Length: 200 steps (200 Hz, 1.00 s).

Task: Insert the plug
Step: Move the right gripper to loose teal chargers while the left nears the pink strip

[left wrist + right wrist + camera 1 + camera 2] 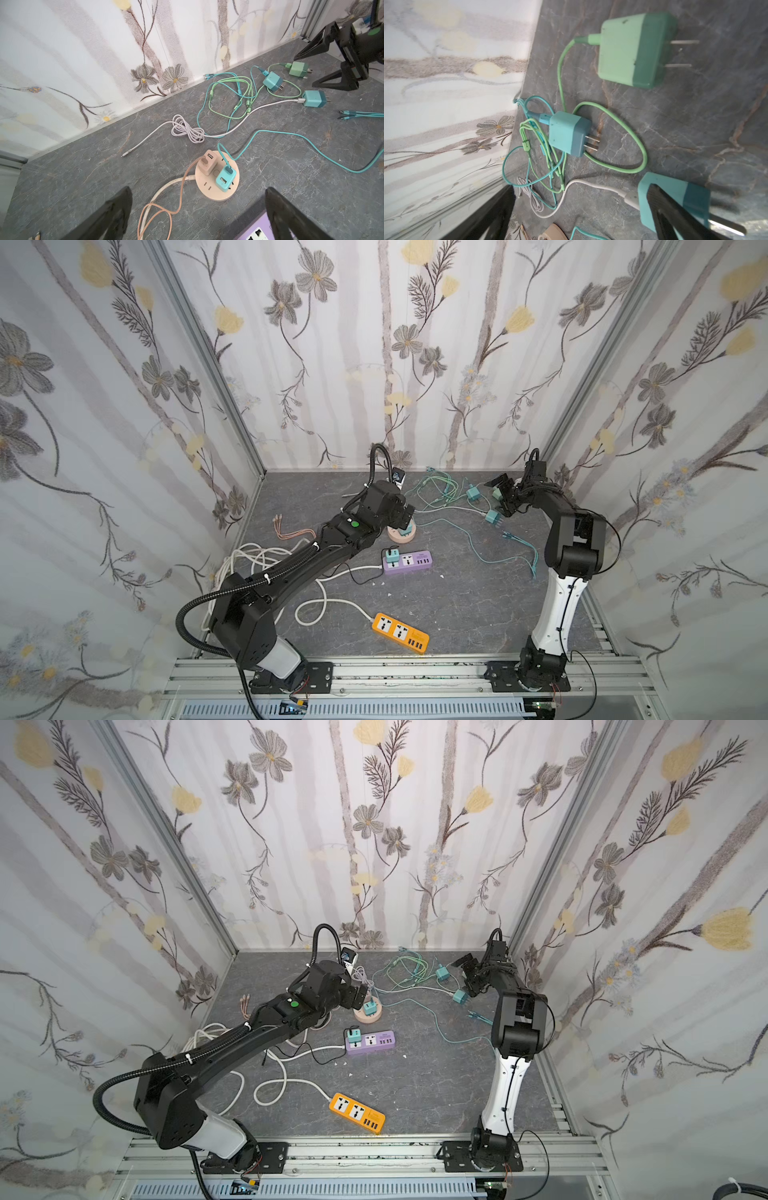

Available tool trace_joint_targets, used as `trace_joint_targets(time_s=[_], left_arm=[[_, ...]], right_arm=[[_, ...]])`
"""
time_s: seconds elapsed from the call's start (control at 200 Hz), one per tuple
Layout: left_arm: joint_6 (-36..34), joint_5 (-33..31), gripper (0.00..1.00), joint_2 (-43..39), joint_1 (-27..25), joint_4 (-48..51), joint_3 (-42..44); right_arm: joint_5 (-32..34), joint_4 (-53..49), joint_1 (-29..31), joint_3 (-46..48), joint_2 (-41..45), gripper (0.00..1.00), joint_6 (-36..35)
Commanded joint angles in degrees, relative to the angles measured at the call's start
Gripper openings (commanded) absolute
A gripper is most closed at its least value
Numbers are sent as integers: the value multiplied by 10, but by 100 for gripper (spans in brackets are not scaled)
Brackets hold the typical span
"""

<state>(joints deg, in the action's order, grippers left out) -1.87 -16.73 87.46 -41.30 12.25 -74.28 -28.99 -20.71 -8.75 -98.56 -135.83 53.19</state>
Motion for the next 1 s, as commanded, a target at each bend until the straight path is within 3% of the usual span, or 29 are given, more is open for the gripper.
trace_joint_targets(time_s=[0.0,0.235,0.57,0.874,0.994], left_arm=[[14,-12,100,-10,5,1,11],[12,-16,100,-21,15,-7,35],[10,-9,100,-19,19,-7,45],[13,-12,100,-25,19,-7,60],[12,-14,100,-30,20,-9,71]], right_arm=[[-25,13,0,-7,-15,99,44],[-31,-40,3,20,2,99,-3],[-24,-64,45,128,93,99,-85],[-19,-47,95,206,118,99,-76],[16,-56,119,223,132,97,-89]])
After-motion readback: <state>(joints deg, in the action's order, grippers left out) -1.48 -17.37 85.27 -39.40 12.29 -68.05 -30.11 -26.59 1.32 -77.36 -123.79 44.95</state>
